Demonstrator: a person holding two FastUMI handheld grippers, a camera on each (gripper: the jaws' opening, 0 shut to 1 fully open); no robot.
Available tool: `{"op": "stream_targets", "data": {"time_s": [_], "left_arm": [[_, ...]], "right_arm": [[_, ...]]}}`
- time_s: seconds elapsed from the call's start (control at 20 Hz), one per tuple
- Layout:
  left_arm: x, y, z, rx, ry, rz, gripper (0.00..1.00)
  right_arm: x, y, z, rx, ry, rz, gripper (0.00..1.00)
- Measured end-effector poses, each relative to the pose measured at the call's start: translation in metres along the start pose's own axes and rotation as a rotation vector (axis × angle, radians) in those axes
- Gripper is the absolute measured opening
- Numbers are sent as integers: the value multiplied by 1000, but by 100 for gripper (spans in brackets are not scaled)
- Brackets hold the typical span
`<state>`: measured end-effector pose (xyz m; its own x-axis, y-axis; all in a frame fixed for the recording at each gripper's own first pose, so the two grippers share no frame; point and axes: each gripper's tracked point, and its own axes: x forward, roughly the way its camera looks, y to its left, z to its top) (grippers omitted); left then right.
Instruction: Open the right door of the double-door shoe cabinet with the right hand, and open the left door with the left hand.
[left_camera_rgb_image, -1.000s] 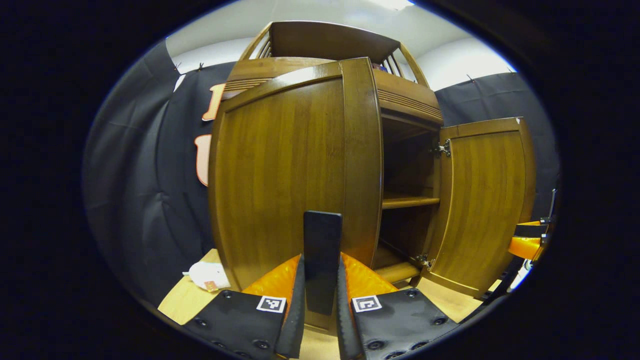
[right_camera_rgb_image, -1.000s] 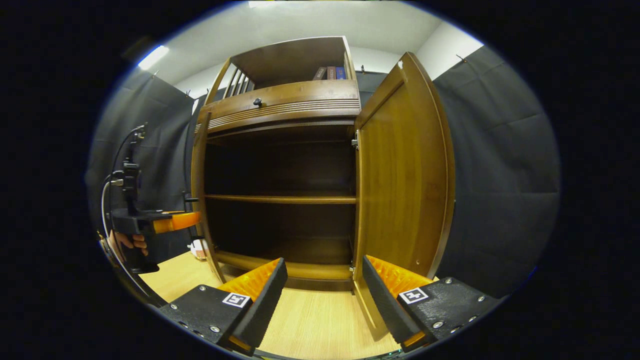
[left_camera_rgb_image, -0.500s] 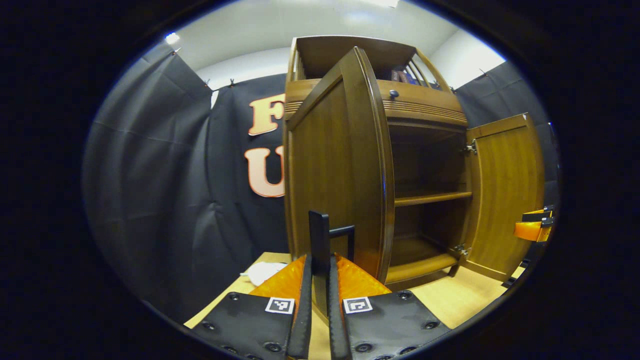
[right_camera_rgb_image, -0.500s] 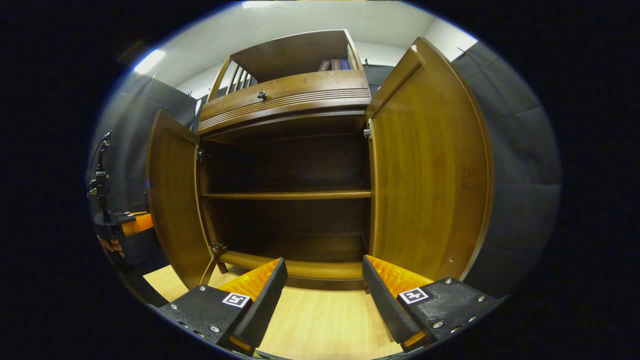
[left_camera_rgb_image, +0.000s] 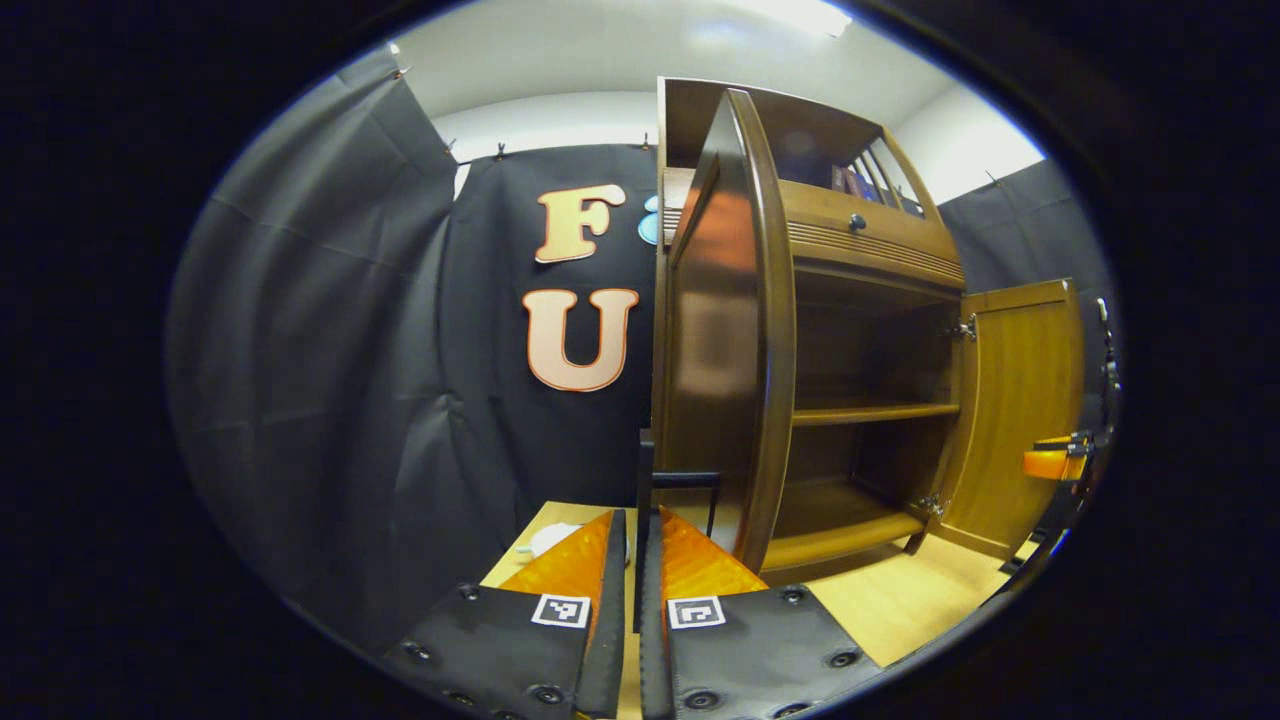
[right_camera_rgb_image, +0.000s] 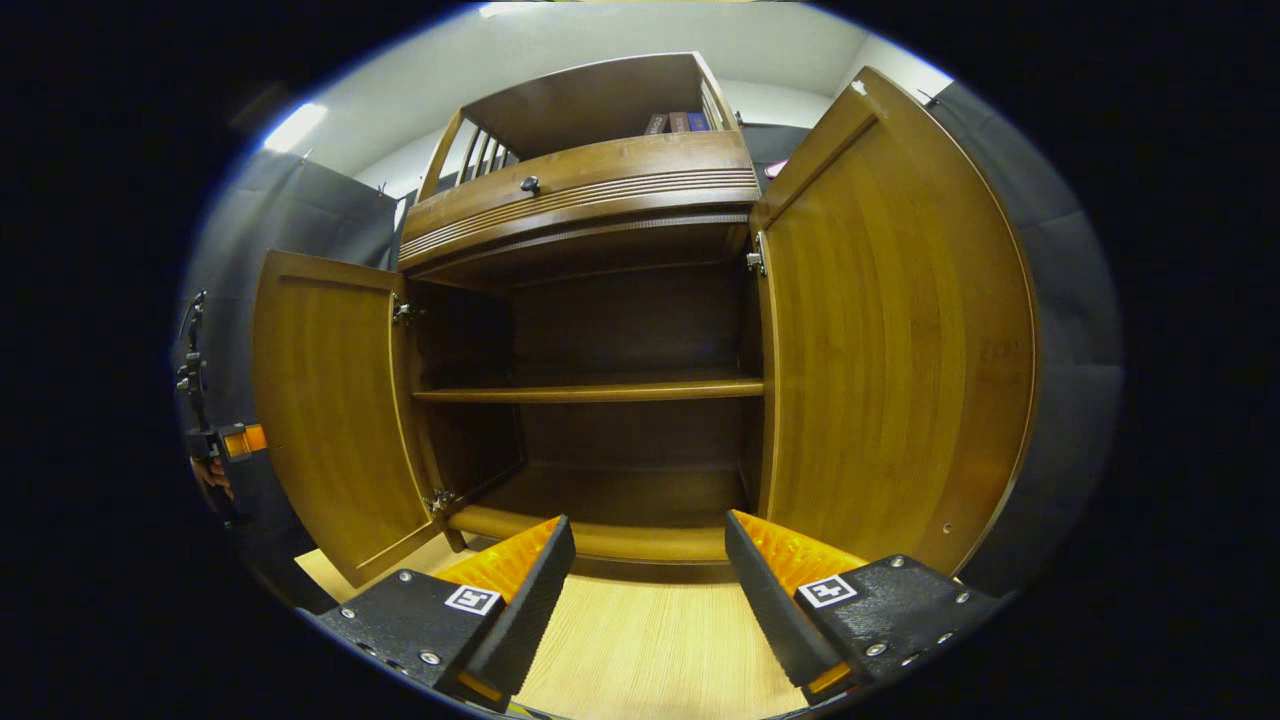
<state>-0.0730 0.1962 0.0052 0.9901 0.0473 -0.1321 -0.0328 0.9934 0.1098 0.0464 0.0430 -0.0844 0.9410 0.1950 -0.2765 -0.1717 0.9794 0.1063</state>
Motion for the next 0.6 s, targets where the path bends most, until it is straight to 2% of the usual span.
{"op": "stream_targets", "data": {"time_s": [0.1,0.3,0.35,0.4,0.45,0.55,0.6], "left_arm": [[2,15,0,8,2,-43,14],[6,34,2,-46,-16,-141,14],[5,38,1,-52,-20,-163,22],[6,41,1,-56,-23,-187,16],[10,46,0,-63,-21,-199,23],[6,41,-2,-86,-27,-241,22],[5,39,-4,-91,-22,-250,23]], "right_arm": [[-1,-2,3,7,-3,-19,93],[3,-7,15,5,-10,-69,93],[3,-8,17,9,-13,-77,93],[0,-10,20,16,-19,-85,93],[-1,-11,22,22,-24,-94,93],[-4,-14,25,14,-29,-115,93],[-4,-16,27,8,-34,-123,86]]}}
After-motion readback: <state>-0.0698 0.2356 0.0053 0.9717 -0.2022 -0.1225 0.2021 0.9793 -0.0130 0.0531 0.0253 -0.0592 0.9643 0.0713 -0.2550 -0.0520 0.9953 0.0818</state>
